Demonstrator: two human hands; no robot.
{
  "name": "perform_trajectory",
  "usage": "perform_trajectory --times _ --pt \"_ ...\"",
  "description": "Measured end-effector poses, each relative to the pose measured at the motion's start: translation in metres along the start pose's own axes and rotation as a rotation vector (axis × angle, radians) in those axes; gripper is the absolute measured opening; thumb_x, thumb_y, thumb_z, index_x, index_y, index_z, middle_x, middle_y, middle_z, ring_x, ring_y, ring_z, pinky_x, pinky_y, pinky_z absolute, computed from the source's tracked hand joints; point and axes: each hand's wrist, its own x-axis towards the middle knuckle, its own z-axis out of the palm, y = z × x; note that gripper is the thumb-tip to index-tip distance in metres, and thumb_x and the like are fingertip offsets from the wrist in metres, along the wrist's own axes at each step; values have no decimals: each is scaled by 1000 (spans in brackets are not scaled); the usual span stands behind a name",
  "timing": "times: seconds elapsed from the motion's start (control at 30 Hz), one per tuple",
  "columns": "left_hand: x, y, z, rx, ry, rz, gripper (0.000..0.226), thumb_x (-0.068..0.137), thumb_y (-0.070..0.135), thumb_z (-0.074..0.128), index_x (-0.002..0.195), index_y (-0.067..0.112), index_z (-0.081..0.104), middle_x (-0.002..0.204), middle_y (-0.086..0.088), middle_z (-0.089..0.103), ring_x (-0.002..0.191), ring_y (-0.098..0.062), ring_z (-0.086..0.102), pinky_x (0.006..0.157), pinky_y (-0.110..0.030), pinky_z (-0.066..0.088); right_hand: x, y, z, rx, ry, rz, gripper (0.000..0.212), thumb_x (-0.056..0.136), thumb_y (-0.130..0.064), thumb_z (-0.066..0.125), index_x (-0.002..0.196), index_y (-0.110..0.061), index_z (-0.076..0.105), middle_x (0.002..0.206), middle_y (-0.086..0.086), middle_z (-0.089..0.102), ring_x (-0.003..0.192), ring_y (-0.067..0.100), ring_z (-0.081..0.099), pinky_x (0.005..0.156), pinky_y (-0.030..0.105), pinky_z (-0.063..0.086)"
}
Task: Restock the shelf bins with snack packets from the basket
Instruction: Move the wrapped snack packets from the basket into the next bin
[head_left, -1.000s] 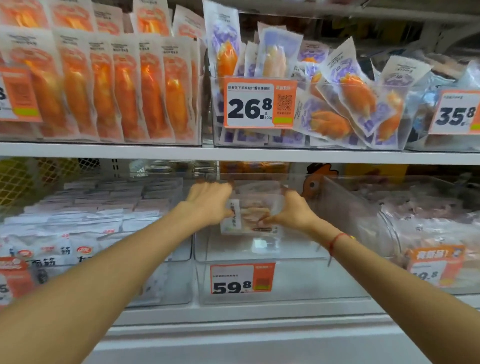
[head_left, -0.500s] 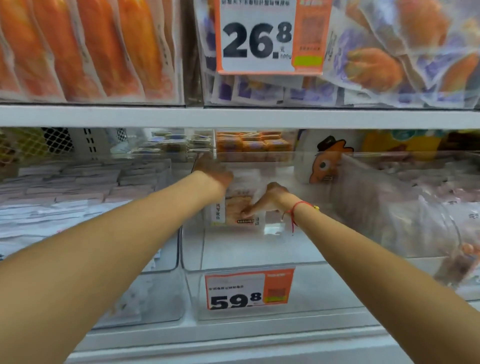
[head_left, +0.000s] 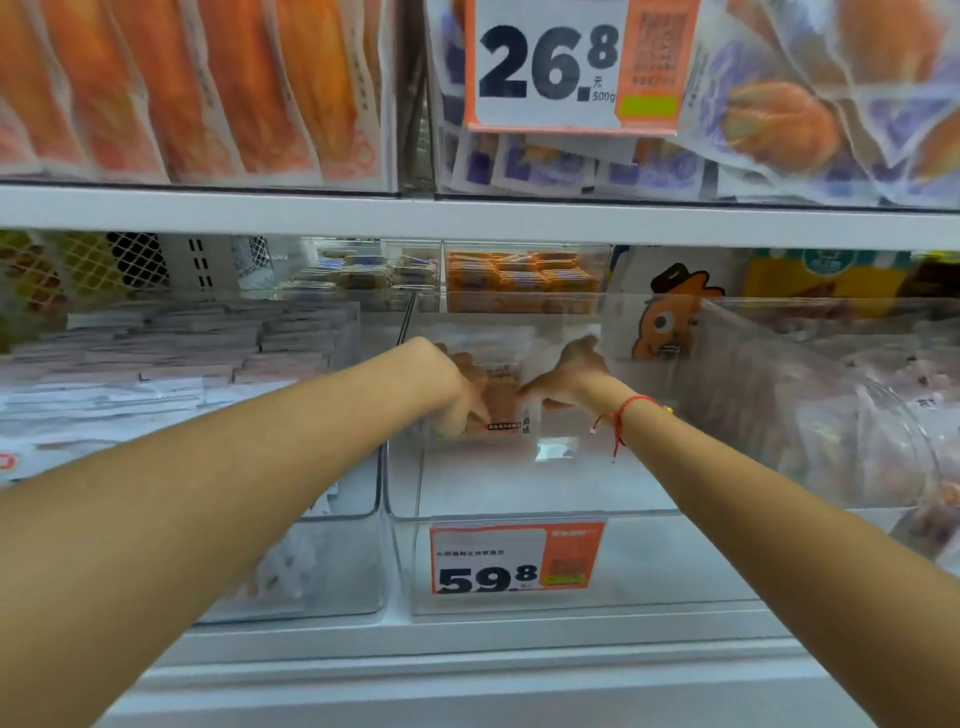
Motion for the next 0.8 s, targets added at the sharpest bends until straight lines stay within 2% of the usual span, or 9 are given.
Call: perform_trajectory --times 0.03,0.1,0.13,0.2,0.33,0.47,0.57,0.73,0.8 --pt "-2 1 0 3 3 4 64 88 28 36 149 38 18 156 -2 21 138 -28 28 108 -44 34 -3 0 -4 -72 72 -41 109 75 -26 79 147 2 2 135 18 45 114 32 56 94 36 50" --pt "-6 4 0 -8 -3 4 61 93 26 35 150 38 15 158 0 15 142 -27 23 111 -41 30 -8 -1 -11 -300 131 -169 74 79 -28 74 139 -7 36 123 12 53 107 29 57 88 36 51" --pt "-4 3 1 -27 5 -1 61 94 26 35 150 37 15 158 0 15 142 -27 23 111 -41 31 -13 -4 -13 -405 67 -236 50 81 -28 71 125 -12 52 117 8 58 103 27 58 86 35 51" --pt "-2 2 1 -23 12 0 61 92 29 37 150 37 18 155 0 22 138 -27 29 108 -40 34 -21 -5 -11 -573 -120 -348 23 82 -25 68 105 -22 64 115 3 61 101 25 58 84 32 50" --pt "-2 1 -1 51 16 0 61 93 23 36 149 40 17 155 0 23 135 -27 33 107 -42 37 -26 1 -2 -787 -232 -504 45 84 -7 55 122 -30 55 131 0 45 116 25 42 81 28 39" --pt "-1 2 -2 26 -39 -51 58 96 29 35 151 32 17 156 -4 23 136 -27 34 107 -40 36 -19 0 4 -829 -259 -504 56 86 -11 58 136 -27 41 145 3 31 125 28 35 91 33 40" --pt "-5 8 -5 43 -44 -70 54 97 32 34 150 29 22 152 -4 30 131 -26 40 100 -37 40 -20 -3 7 -853 -288 -464 70 86 -13 59 146 -28 26 152 4 24 132 29 32 101 38 39" --pt "-32 21 -16 71 -14 -87 48 99 30 36 145 16 33 145 -5 38 128 -23 42 83 -31 36 -32 -4 -4 -870 -374 -367 67 87 -19 58 146 -26 27 148 5 30 134 28 29 106 42 34" --pt "-44 20 -16 11 12 -85 49 99 30 37 146 17 32 147 -4 37 130 -23 41 83 -30 36 -40 -2 -8 -848 -377 -359 66 87 -19 58 146 -27 30 145 5 35 133 28 33 106 41 34"
